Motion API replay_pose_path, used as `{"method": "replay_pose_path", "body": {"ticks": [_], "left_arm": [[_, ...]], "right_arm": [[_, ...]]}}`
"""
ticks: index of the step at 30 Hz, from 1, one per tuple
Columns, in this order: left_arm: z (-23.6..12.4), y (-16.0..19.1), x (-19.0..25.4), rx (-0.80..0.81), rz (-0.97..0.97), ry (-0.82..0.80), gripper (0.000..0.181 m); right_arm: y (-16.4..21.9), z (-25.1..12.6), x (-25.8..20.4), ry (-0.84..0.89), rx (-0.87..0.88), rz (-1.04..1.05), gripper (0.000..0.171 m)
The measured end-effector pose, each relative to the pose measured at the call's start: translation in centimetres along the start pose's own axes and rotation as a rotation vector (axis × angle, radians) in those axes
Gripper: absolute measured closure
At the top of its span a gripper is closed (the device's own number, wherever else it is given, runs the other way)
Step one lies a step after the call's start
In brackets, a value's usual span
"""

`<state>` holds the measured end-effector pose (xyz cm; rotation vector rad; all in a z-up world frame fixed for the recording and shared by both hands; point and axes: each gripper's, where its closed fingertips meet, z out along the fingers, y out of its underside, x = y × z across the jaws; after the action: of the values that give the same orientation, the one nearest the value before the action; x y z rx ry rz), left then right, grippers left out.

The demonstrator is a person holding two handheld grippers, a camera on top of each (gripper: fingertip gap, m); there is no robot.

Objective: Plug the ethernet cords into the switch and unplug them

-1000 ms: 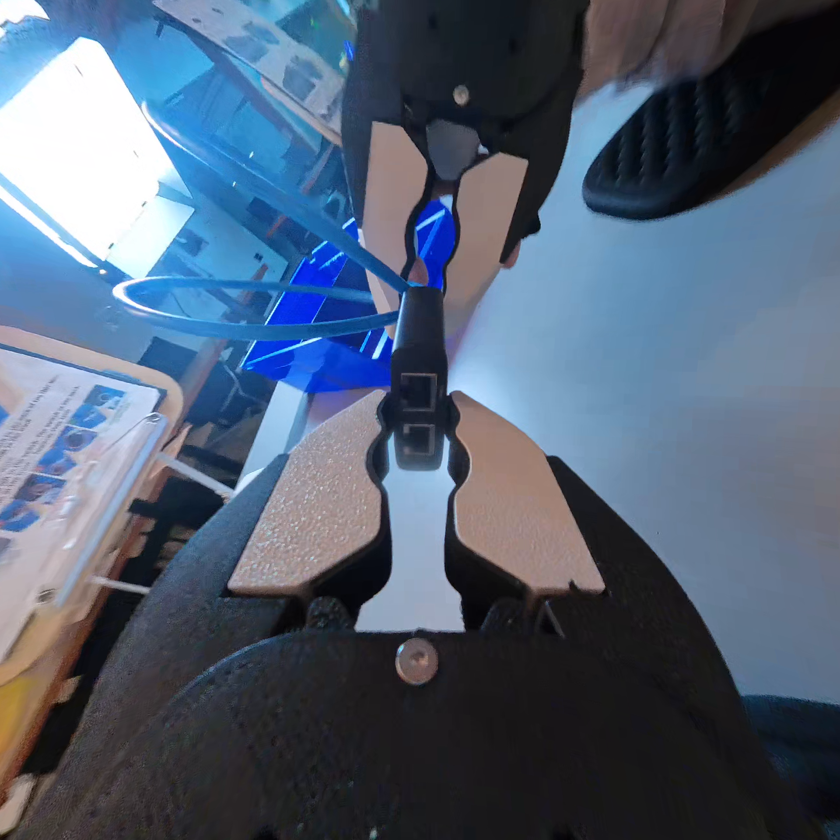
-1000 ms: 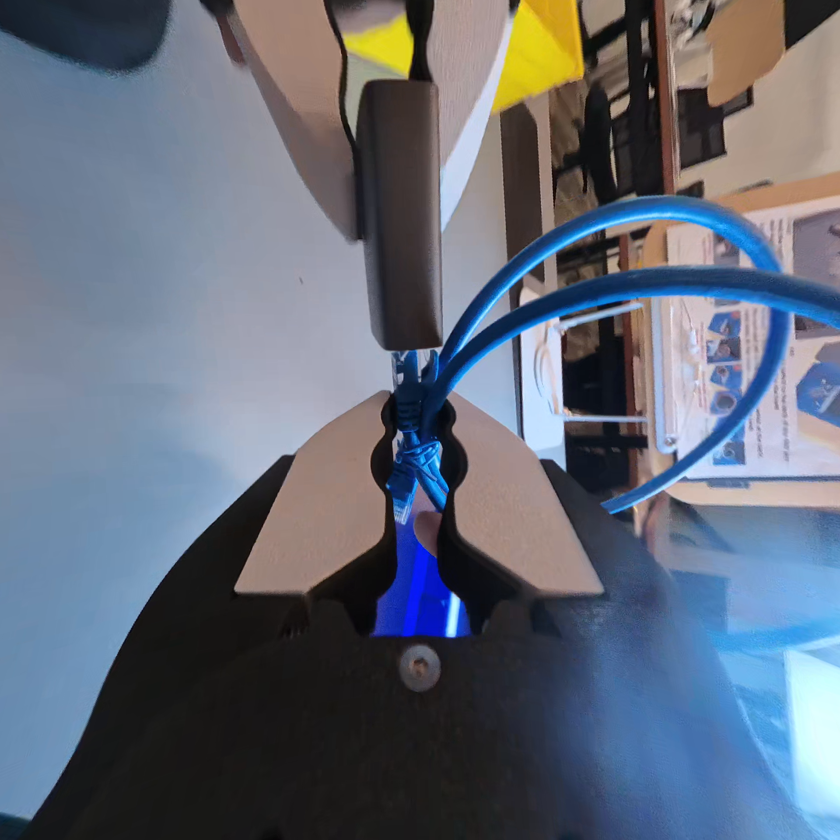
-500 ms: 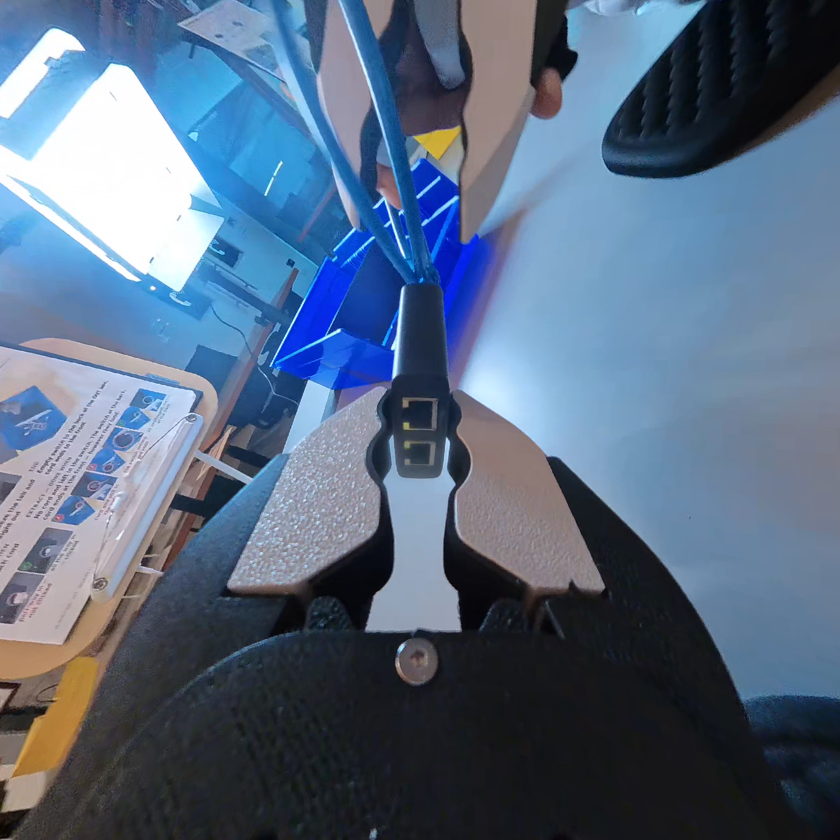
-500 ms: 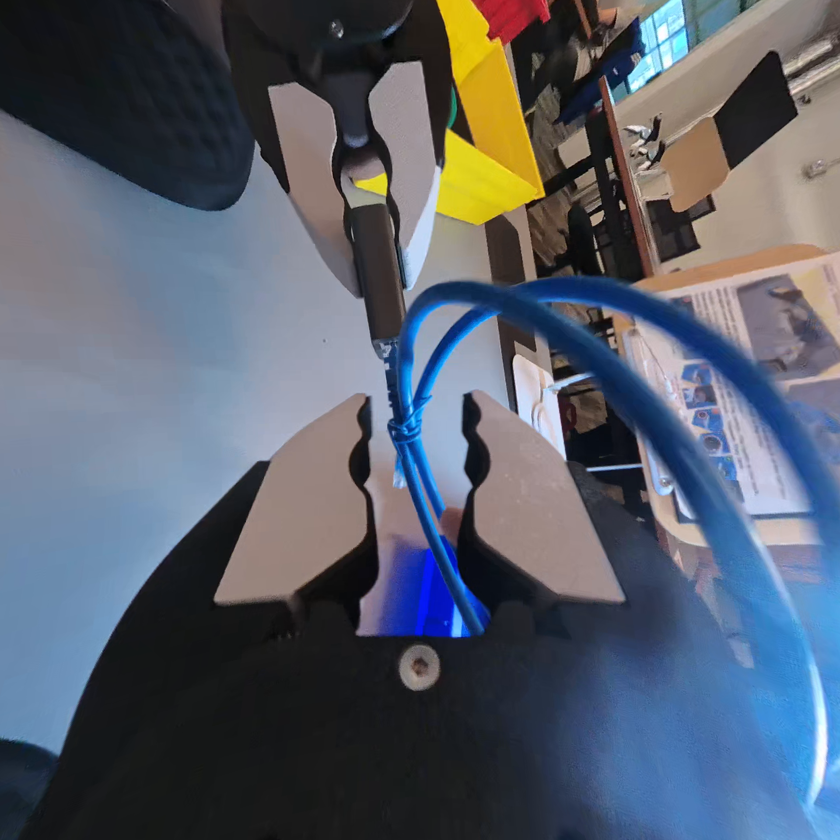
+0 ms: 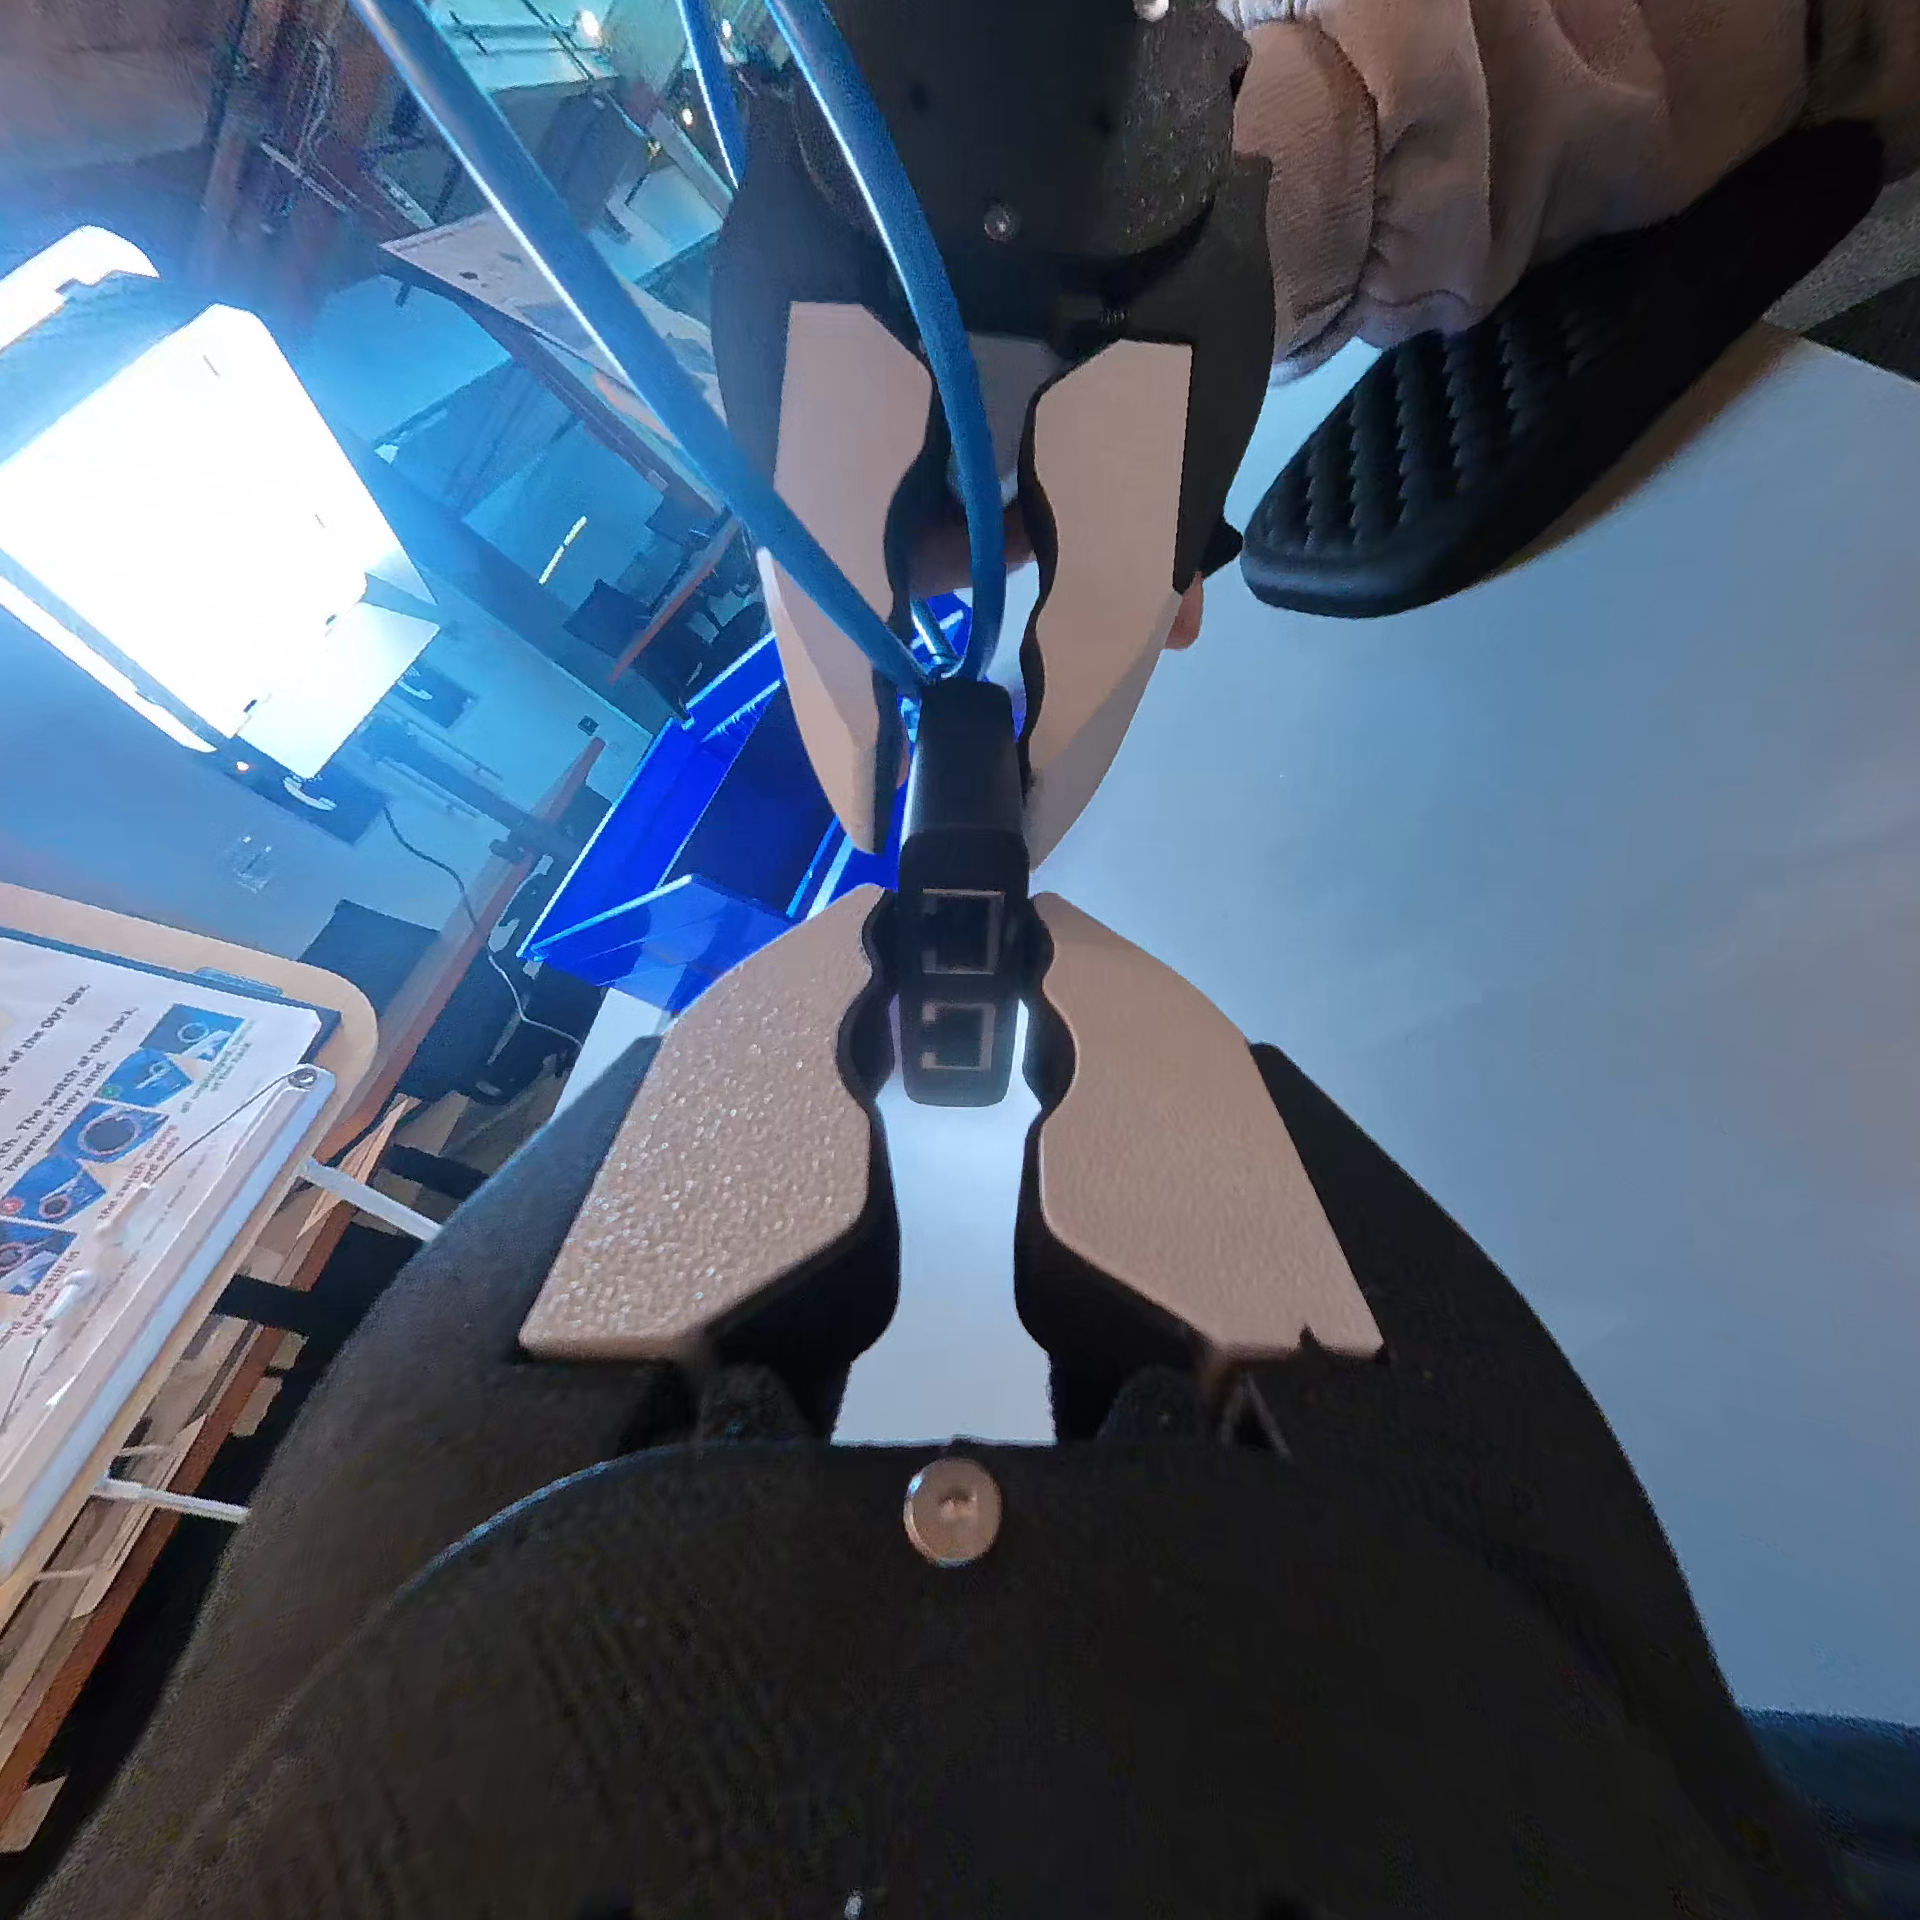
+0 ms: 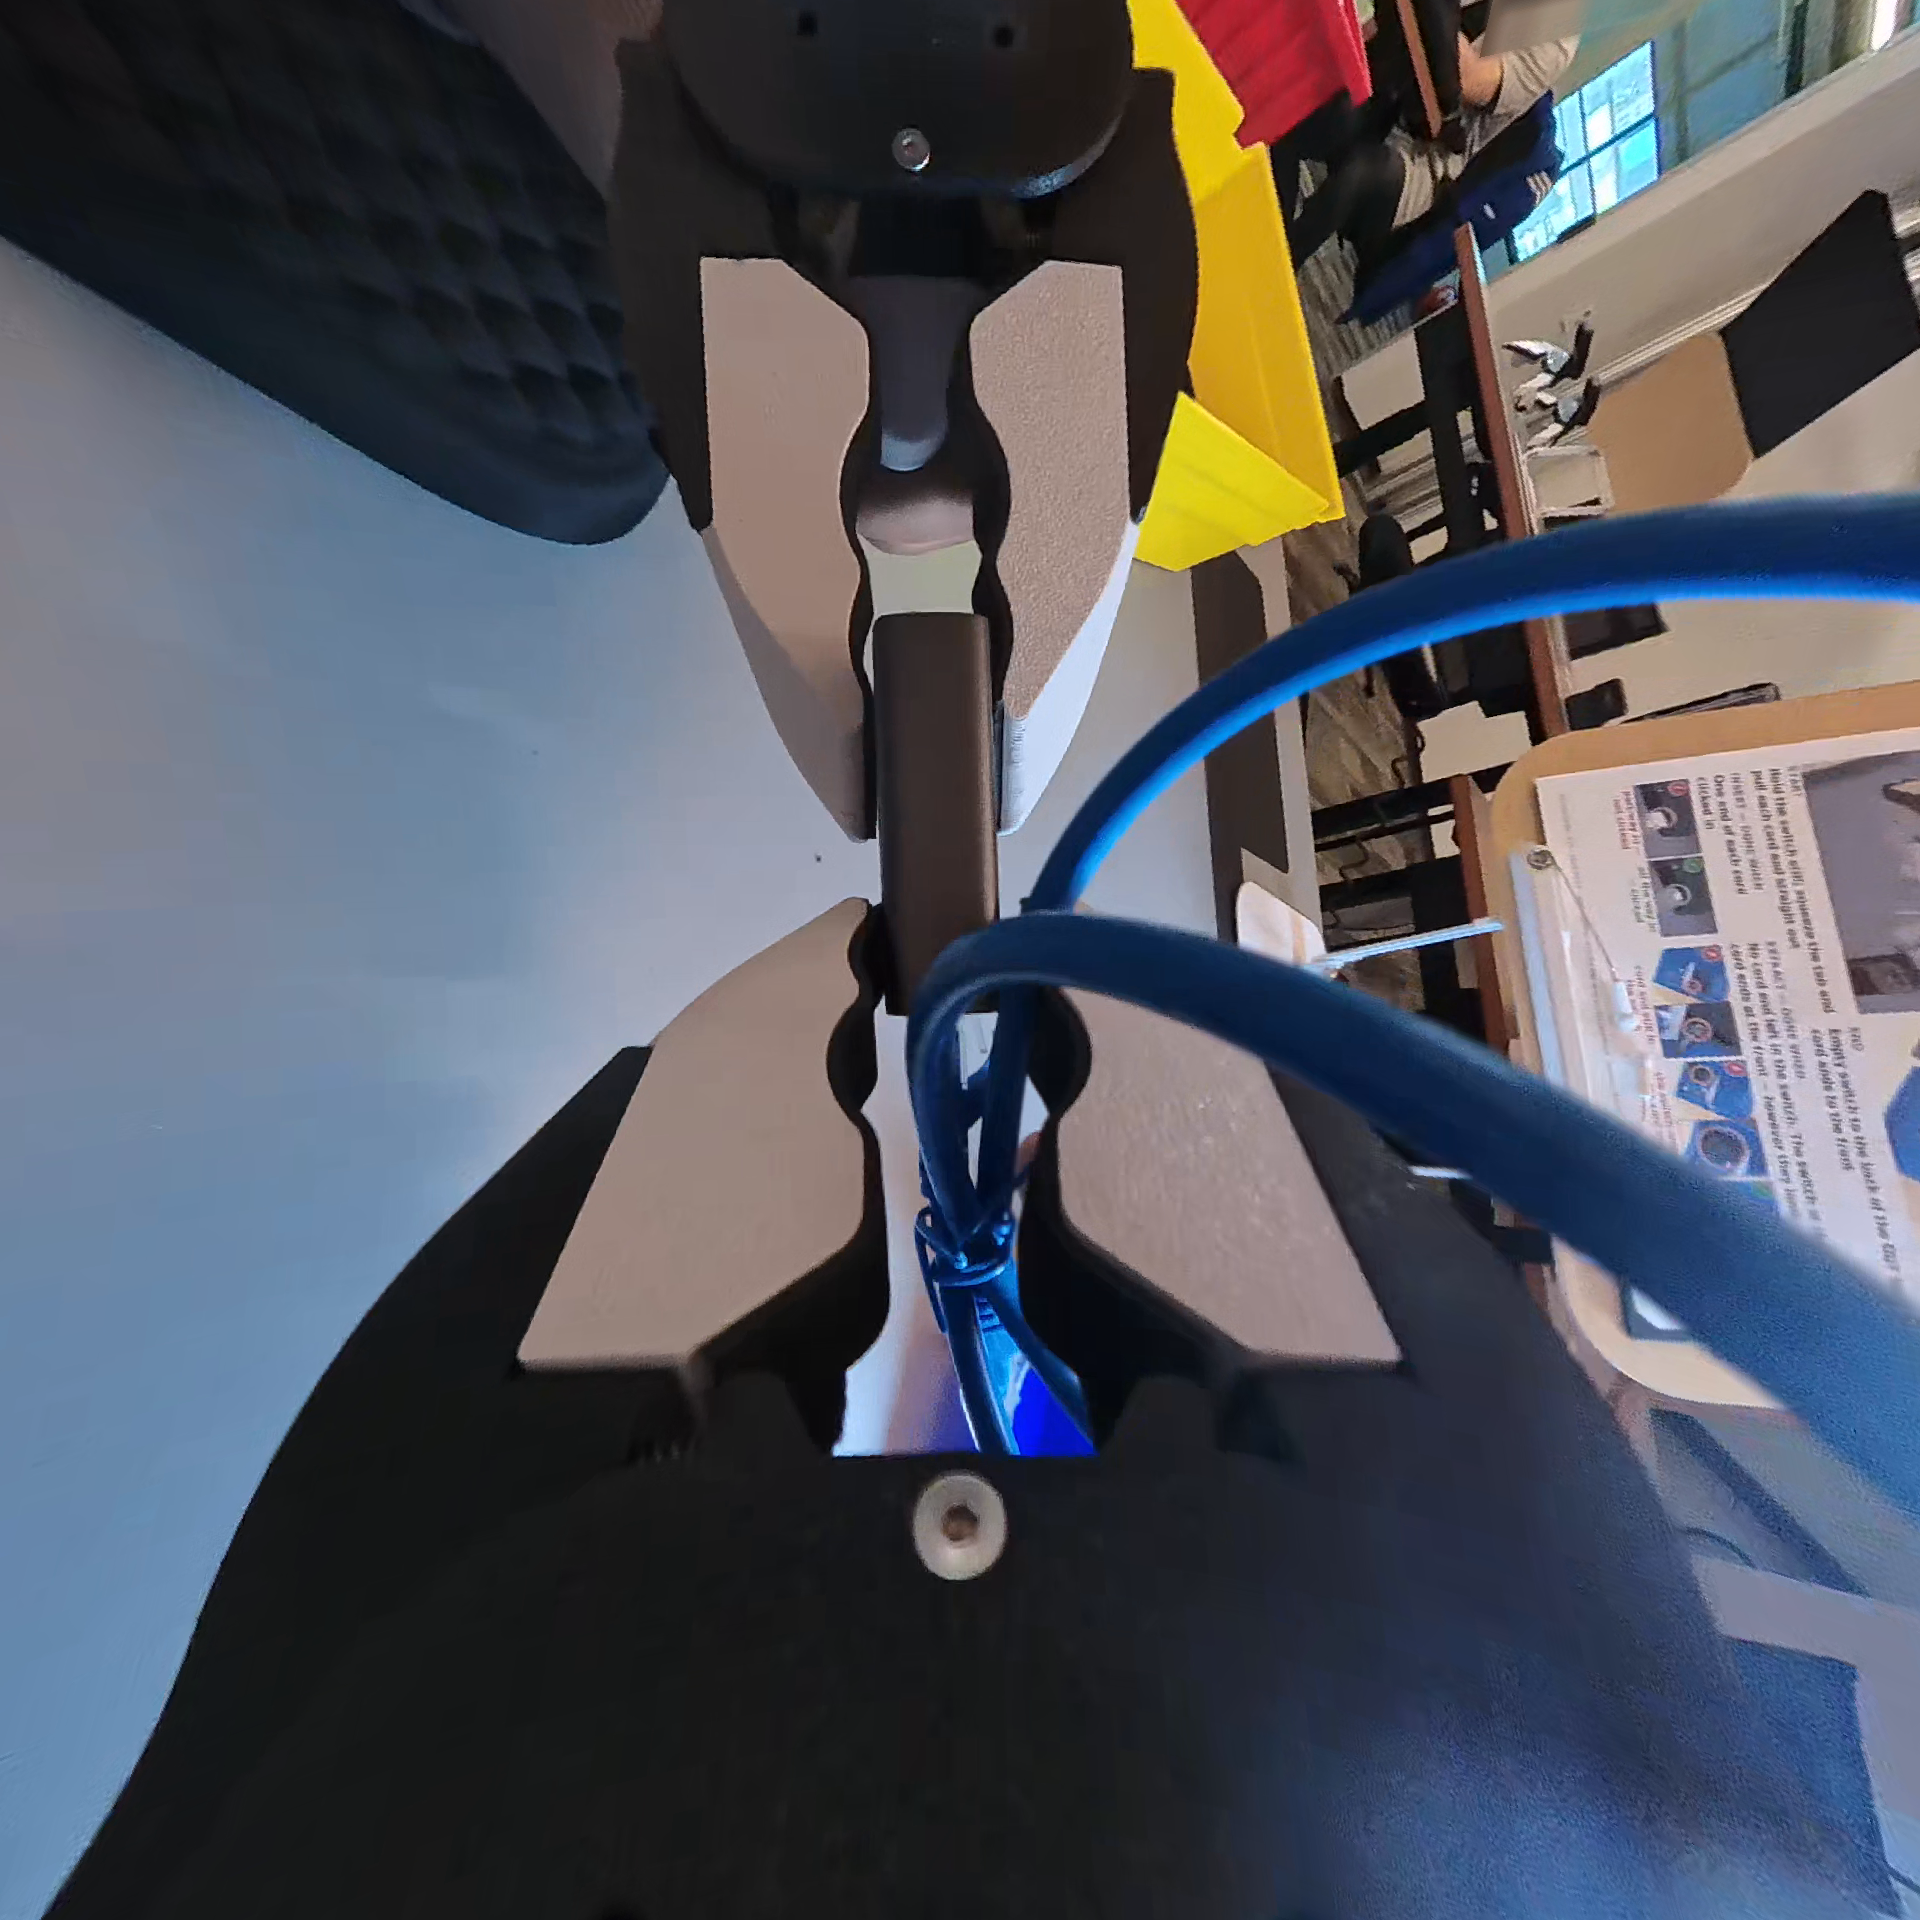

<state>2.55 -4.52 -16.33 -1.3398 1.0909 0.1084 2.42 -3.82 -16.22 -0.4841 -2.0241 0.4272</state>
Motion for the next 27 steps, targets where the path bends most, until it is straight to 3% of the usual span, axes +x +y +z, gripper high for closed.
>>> {"method": "replay_pose_path", "body": {"ticks": [6, 17, 23, 27], "left_arm": [[0.6, 2.1, 0.3, -0.143, 0.002, 0.006, 0.16], [0.2, 1.1, 0.6, -0.077, 0.046, 0.008, 0.16], [0.5, 1.5, 0.6, -0.105, -0.048, 0.042, 0.158], [-3.3, 0.4, -4.2, -0.164, -0.092, -0.069, 0.153]], "right_arm": [[1.2, 0.7, -0.5, -0.016, -0.052, -0.003, 0.147], [0.9, 0.8, -0.9, 0.015, -0.002, -0.007, 0.145], [1.2, 0.7, -0.9, 0.019, -0.039, -0.002, 0.147], [2.3, -0.6, 1.3, 0.089, -0.073, 0.038, 0.148]]}}
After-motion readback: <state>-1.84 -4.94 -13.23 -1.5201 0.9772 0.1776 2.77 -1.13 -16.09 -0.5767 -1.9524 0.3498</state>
